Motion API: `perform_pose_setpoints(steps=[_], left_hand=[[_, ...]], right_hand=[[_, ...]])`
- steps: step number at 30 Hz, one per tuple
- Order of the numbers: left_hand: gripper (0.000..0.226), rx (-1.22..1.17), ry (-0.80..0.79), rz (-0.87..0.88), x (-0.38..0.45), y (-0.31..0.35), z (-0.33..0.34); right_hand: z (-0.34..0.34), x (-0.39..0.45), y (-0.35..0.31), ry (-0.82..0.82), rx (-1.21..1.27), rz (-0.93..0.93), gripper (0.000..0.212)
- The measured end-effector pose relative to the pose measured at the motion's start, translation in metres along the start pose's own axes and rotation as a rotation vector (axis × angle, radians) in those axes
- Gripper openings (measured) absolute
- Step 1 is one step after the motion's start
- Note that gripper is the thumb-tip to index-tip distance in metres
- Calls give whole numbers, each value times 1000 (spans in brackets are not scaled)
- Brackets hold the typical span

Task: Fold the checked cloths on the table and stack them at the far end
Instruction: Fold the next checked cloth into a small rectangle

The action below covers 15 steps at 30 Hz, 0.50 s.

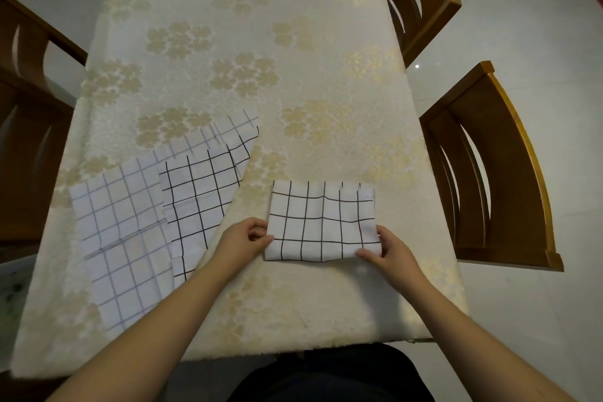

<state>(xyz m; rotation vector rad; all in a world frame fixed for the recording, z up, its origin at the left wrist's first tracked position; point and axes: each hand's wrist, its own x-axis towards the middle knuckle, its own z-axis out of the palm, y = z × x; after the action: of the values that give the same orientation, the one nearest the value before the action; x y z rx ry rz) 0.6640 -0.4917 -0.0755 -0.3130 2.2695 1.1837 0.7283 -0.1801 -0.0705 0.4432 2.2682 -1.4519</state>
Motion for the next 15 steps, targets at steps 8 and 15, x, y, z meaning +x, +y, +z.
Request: perform_pose_setpoints(steps=[8, 15], left_hand=[[8, 27, 160, 14, 4, 1, 11], [8, -10, 216, 13, 3, 4, 13]], right_hand=[[3, -7, 3, 66, -38, 33, 39], [6, -6, 5, 143, 38, 86, 37]])
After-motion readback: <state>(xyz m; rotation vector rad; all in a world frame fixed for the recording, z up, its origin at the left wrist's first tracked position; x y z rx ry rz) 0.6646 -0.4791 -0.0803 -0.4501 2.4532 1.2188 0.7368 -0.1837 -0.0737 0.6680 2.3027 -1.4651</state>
